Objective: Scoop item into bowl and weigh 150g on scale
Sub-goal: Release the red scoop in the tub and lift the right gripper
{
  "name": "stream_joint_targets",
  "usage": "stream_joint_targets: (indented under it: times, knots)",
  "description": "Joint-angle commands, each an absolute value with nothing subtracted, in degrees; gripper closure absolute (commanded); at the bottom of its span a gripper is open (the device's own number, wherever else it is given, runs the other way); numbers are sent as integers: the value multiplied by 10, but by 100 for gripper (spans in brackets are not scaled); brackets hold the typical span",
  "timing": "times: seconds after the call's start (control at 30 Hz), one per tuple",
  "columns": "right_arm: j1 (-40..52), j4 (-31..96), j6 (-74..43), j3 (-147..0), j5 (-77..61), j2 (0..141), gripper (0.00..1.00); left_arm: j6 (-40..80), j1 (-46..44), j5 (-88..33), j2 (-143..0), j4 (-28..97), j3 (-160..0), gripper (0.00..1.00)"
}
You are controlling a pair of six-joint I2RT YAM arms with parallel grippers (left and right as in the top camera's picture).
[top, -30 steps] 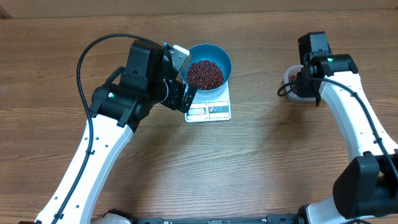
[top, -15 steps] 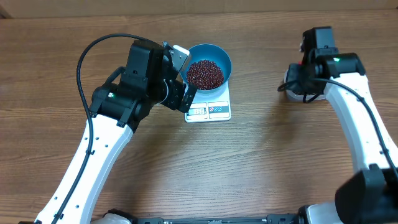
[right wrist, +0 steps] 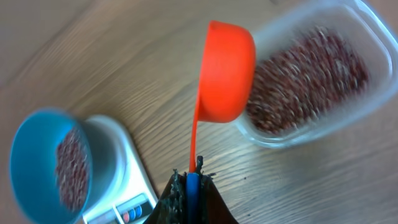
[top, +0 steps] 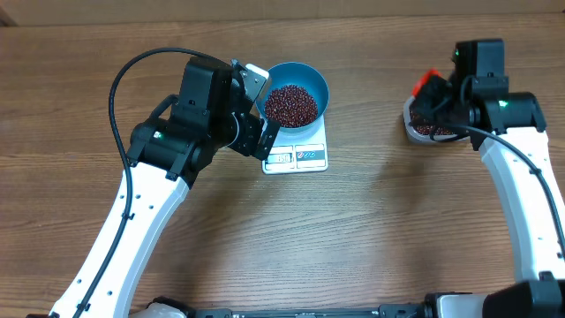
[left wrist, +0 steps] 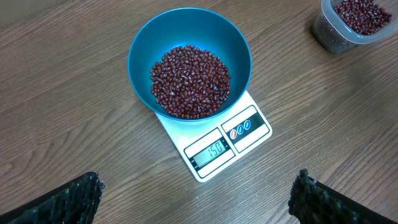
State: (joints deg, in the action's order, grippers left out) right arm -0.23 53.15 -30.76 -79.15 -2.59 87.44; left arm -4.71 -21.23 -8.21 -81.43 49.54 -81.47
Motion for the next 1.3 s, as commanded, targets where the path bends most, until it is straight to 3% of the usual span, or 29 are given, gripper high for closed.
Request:
stream_joint_targets:
  times: [0.0, 0.33, 0.43, 0.53, 0.8, 0.9, 1.27]
  knots:
    - [-53, 511, -432, -747, -56, 889, 96, -58, -210, -88, -813, 495, -821, 0]
    - [-103, 464, -437, -651, -131, 889, 96, -58, -210, -88, -813, 495, -821, 0]
    - [-103, 479, -437, -645, -131, 889, 73, -58, -210, -88, -813, 495, -821, 0]
    - [-103, 501, -437, -645, -129, 889, 41, -58, -210, -88, -813, 495, -821, 0]
    - [-104, 522, -431, -646, -100, 888, 5, -58, -210, -88, -813, 495, -821, 0]
    - [-104, 523, -414, -650, -99, 887, 0, -58, -210, -88, -813, 495, -821, 0]
    - [-86, 618, -231, -758, -103, 848, 0, -58, -210, -88, -813, 495, -821, 0]
